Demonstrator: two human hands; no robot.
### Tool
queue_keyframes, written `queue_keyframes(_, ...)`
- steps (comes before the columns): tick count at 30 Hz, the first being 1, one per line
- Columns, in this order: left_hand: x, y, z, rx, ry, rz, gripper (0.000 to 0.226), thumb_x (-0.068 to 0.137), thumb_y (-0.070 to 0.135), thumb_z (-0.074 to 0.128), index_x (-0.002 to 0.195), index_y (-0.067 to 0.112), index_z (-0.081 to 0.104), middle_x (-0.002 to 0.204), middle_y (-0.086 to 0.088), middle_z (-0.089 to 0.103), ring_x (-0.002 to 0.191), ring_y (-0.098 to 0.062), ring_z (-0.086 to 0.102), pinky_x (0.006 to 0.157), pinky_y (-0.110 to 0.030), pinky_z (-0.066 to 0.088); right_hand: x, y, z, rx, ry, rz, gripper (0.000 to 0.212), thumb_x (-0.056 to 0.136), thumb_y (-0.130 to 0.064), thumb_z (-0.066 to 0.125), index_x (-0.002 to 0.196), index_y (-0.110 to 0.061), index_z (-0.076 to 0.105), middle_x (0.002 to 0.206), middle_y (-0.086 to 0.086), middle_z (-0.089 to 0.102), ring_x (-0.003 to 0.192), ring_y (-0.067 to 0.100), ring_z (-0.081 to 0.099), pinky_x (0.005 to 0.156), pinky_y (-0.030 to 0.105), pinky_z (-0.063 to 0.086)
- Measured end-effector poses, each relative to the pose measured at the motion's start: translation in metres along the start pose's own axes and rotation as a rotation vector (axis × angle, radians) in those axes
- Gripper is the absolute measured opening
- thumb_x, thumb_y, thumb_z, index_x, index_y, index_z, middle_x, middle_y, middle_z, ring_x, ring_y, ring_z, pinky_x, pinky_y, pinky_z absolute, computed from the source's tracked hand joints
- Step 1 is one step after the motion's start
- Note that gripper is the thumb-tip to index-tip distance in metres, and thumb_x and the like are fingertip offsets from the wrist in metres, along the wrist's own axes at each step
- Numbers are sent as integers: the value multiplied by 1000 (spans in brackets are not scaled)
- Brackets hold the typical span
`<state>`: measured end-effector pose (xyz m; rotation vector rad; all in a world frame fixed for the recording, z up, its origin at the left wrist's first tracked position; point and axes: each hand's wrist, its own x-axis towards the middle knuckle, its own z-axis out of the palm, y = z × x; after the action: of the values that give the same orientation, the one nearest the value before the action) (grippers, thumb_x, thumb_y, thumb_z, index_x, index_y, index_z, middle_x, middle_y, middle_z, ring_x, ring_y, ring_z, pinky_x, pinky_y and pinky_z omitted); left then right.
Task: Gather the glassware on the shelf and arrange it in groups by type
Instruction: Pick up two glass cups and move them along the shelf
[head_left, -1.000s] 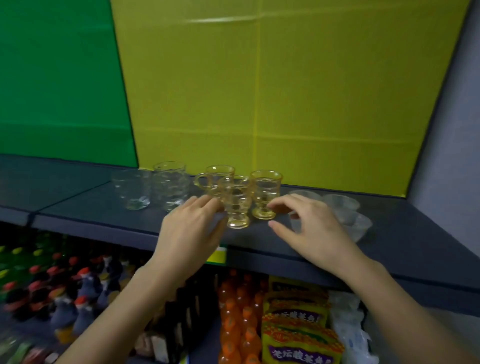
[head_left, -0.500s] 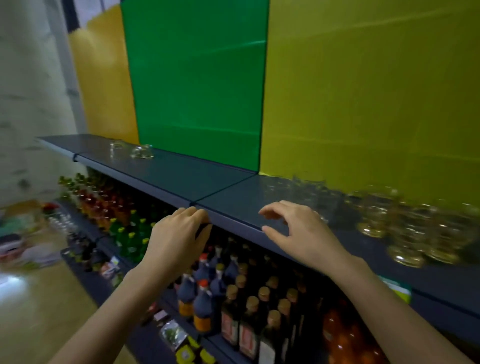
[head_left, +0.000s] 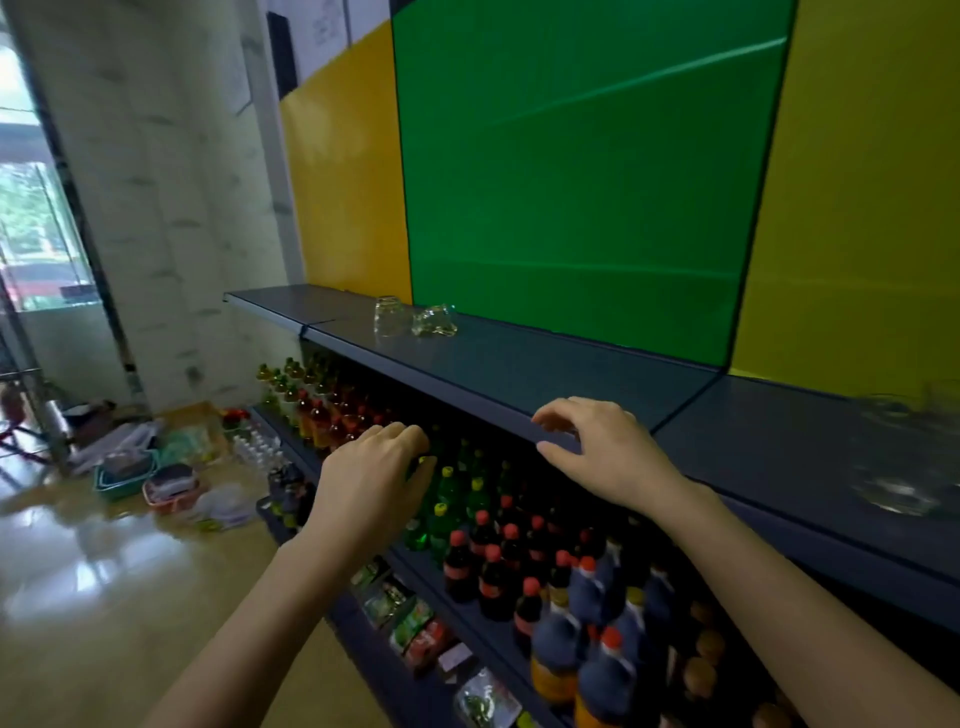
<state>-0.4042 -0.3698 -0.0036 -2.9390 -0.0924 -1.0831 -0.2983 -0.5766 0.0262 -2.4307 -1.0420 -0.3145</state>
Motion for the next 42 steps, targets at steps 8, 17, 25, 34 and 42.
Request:
queue_keyframes(8, 29, -84, 29, 9, -25, -80, 23, 90, 34, 49, 99, 15, 58, 95, -1, 62, 93, -22, 57, 52, -26, 27, 109, -22, 52, -1, -26, -12, 31, 86, -32, 57, 115, -24, 59, 114, -4, 64, 106, 18, 58, 90, 38, 49)
queue_keyframes(17, 113, -192, 100, 18, -19, -110, 29, 90, 38, 45, 107, 17, 56, 102, 1, 61, 97, -18, 56, 64, -32, 47, 262, -2, 105, -48, 8, 36, 31, 85, -30, 58, 114, -21, 60, 112, -2, 66, 104, 18, 60, 91, 38, 49)
queue_keyframes(25, 191, -270, 163, -4, -85, -67, 33, 90, 38, 45, 113, 17, 53, 110, 1, 61, 103, -19, 54, 68, -32, 45, 383, 29, 145, -53, -9, 149, 28, 83, -26, 59, 111, -19, 61, 108, 0, 66, 101, 20, 60, 91, 39, 50)
queue_keyframes(34, 247, -320, 217, -111, -73, -89, 36, 87, 41, 49, 114, 16, 51, 115, 0, 58, 106, -20, 54, 71, -32, 46, 450, 51, 182, -51, -26, 320, 32, 82, -39, 56, 106, -20, 61, 106, 2, 67, 103, 26, 60, 91, 39, 48)
queue_keyframes(42, 307, -361, 264, -231, -6, -101, 49, 86, 41, 52, 125, 14, 40, 128, -3, 49, 118, -21, 46, 80, -36, 45, 494, 70, 209, -83, -97, 610, 57, 86, -58, 43, 107, -10, 64, 117, 12, 63, 111, 33, 55, 84, 35, 41)
